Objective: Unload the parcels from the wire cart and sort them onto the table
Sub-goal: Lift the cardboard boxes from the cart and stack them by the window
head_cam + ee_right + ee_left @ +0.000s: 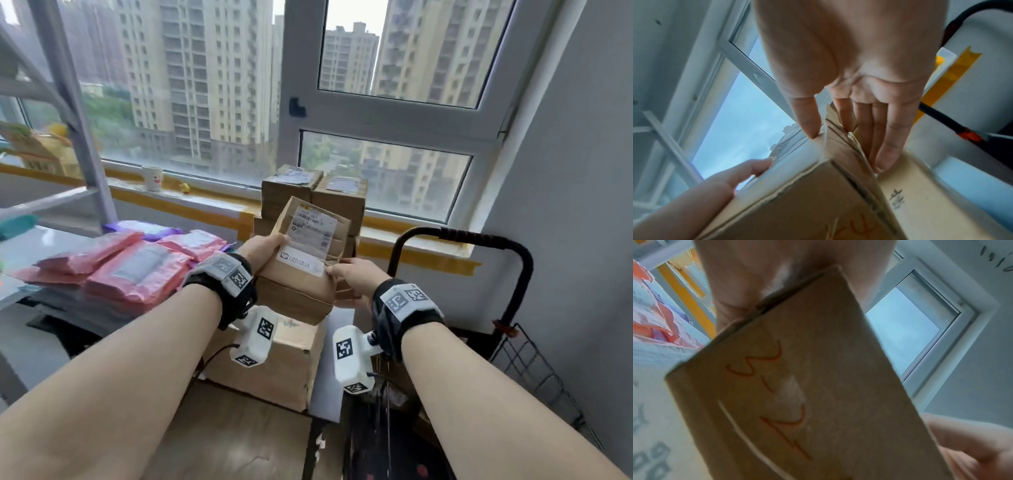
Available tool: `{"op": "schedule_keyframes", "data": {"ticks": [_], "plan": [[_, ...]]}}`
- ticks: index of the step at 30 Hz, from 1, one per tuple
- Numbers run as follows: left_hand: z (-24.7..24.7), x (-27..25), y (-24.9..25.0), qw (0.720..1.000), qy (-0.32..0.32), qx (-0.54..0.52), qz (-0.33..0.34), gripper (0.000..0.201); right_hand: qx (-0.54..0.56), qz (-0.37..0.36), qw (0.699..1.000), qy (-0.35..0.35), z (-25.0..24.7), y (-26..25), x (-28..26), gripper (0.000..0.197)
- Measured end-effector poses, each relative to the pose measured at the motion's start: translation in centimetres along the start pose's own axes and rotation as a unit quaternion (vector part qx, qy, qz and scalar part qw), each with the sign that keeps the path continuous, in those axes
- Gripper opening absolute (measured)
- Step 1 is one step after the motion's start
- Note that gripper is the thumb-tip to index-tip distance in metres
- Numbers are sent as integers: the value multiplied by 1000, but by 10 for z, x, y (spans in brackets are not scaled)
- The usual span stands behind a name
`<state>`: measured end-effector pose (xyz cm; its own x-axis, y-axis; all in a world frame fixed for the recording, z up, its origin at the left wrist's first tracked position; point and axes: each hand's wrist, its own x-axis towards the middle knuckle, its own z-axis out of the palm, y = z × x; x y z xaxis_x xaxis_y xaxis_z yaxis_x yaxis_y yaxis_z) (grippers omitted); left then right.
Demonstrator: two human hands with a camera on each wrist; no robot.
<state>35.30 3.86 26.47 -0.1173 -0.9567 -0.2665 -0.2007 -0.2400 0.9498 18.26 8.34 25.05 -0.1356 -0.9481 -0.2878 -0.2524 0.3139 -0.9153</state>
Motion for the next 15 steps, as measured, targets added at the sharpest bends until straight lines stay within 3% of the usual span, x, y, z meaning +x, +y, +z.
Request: {"op": "schedule_keyframes", "data": {"ticks": [3,7,12,15], "plan": [[-34,42,-10,1000,-6,19,-18,43,1,32,999,20,40,-11,30,4],[-66,86,-22,998,2,47,-37,46,19,76,995,54,76,-23,60,15],[-88,106,-25,995,-35,47,-81,33,18,125,988,89,94,-33,81,12],[-95,120,-30,994,-33,53,-84,38,24,142,985,90,98,-37,91,14]]}}
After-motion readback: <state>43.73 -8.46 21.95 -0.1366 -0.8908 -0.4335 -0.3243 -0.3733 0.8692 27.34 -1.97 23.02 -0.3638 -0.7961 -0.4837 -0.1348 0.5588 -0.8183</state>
